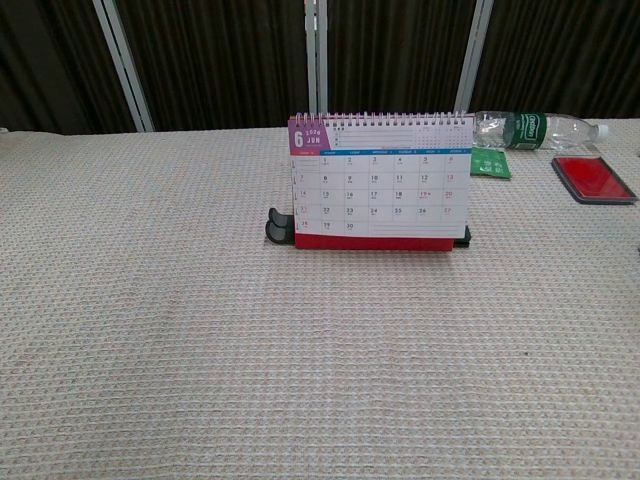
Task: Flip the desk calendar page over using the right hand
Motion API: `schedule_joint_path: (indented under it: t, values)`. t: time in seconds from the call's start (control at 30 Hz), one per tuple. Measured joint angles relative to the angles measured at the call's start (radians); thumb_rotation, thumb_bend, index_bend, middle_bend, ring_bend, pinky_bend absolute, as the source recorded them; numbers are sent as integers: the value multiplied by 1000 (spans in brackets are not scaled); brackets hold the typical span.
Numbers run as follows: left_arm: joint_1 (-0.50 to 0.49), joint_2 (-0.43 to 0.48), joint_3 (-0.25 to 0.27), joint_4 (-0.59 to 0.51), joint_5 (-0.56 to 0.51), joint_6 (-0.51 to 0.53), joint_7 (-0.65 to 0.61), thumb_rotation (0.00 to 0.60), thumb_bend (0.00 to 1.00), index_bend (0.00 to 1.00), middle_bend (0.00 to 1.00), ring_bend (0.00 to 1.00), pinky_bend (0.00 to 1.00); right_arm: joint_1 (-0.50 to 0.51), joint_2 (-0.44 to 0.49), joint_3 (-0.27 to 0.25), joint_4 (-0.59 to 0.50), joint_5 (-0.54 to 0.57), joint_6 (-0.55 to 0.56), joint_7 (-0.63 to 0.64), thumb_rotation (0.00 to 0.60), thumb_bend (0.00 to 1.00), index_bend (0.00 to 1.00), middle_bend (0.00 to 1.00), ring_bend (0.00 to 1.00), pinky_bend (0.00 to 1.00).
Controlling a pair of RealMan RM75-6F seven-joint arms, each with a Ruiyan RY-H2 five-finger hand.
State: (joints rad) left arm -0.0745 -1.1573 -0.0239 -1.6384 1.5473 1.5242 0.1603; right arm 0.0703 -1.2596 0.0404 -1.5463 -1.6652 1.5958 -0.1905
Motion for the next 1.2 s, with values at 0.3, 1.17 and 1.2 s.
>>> schedule_joint_path:
  t: [0.3,1.17,1.2]
  values:
    - [5,5,-10,-6,8,26,-17,600,120,0,0,0,0,91,-45,40,-190,108,-190,46,600,468,23,837,778,744]
    - [4,27,-30,-12,-5,36,-81,600,120,0,0,0,0,428,-367,288,-174,949,-773,389,600,456,0,796,759,713]
    - [3,27,-30,-12,-6,35,-82,600,119,0,0,0,0,430,-370,288,-167,951,-771,390,600,455,0,796,758,713]
